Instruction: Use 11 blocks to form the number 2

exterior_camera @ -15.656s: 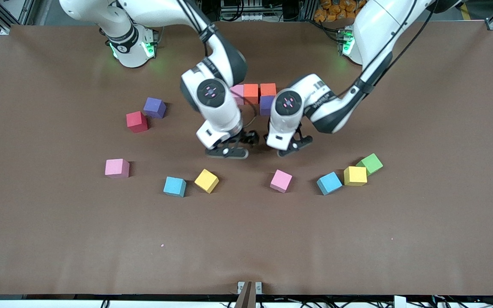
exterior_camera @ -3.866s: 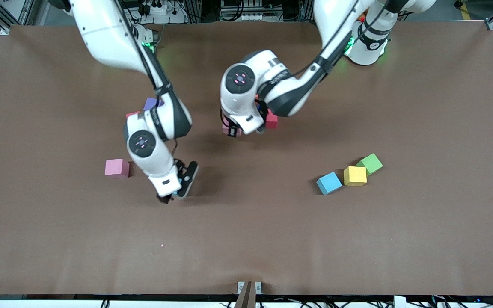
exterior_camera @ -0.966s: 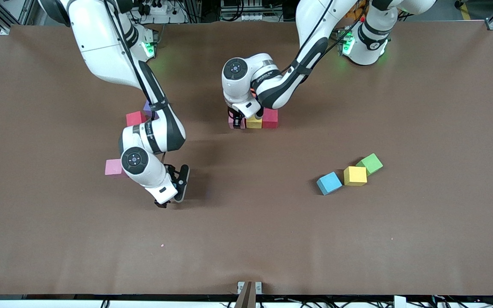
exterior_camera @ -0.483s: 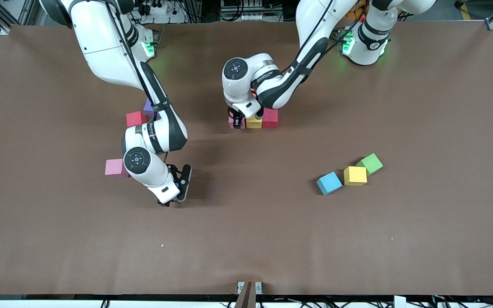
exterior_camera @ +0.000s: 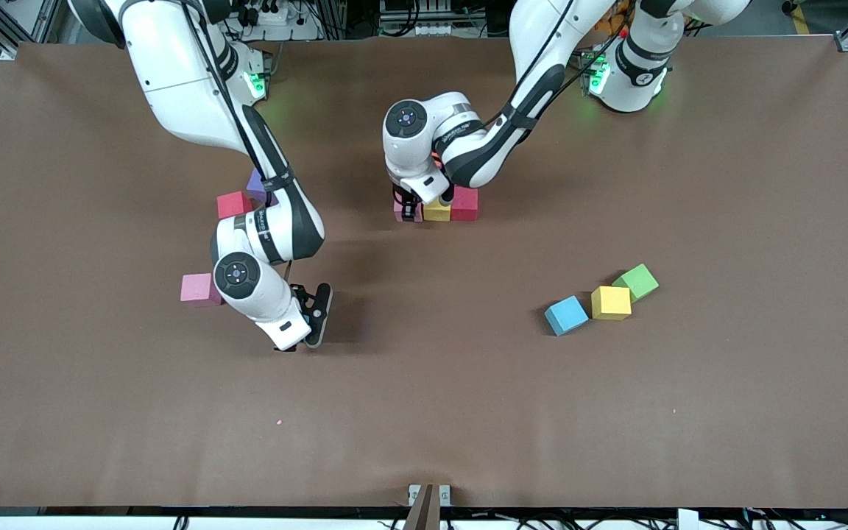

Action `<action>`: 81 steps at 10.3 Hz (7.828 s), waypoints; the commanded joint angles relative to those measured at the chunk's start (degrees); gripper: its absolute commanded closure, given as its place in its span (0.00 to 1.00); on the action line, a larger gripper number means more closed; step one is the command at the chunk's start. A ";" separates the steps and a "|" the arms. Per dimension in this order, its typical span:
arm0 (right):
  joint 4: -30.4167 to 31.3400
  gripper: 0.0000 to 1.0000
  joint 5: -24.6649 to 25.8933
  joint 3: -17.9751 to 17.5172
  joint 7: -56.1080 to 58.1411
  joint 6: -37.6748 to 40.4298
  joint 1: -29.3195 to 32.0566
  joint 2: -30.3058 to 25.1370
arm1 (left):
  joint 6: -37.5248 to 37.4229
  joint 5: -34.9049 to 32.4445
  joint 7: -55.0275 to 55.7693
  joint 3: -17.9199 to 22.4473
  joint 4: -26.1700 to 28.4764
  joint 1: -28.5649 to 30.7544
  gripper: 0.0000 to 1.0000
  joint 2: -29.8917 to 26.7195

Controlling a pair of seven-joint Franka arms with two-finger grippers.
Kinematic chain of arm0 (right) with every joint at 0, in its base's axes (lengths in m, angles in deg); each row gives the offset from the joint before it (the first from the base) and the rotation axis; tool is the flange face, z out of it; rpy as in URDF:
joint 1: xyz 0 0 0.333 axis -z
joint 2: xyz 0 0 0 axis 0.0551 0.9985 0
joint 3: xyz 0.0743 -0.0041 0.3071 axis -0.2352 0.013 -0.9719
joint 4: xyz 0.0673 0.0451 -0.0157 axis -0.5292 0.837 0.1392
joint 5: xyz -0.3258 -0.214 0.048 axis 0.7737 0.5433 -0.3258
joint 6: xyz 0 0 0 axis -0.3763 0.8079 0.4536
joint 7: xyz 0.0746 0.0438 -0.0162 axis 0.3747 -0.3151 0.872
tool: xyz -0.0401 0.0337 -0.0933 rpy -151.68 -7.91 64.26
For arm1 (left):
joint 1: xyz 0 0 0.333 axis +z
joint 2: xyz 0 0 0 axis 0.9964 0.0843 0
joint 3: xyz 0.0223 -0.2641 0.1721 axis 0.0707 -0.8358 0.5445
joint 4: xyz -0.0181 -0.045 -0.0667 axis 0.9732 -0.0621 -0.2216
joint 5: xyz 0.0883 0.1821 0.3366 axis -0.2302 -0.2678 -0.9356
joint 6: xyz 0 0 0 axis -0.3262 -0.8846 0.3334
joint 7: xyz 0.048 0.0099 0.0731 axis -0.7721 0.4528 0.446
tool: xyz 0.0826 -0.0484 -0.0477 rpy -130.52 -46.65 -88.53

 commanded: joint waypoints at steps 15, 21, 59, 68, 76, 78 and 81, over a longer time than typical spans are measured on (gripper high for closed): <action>0.89 0.68 -0.72 -0.43 -49.46 6.54 -7.21 -6.72 | -6.01 -0.70 -6.61 -0.27 1.07 6.16 0.00 -9.54; 3.52 0.69 -0.72 -0.43 -73.96 6.27 -15.99 -8.83 | -17.09 3.87 -35.16 -0.62 -7.27 20.82 0.00 -11.22; 11.87 0.00 0.16 0.19 -100.47 -0.25 -28.14 -8.90 | -15.96 -3.69 -92.33 4.83 -14.58 31.57 0.26 5.21; 8.62 0.00 -0.10 0.19 -81.42 15.84 -11.10 -14.90 | -16.04 -3.43 -92.51 4.83 -14.58 31.13 0.57 5.65; 11.96 0.00 0.86 0.80 -57.25 21.83 3.75 -17.36 | -16.31 -3.25 -89.52 2.54 -16.58 19.91 0.83 4.42; 12.66 0.00 5.15 2.21 -57.14 21.83 3.94 -18.32 | -16.31 -3.16 -89.34 2.81 -19.57 15.59 0.83 5.03; 13.11 0.00 6.57 3.18 -55.74 19.92 6.13 -18.68 | -15.61 -3.60 -94.06 3.16 -22.39 10.05 0.82 7.22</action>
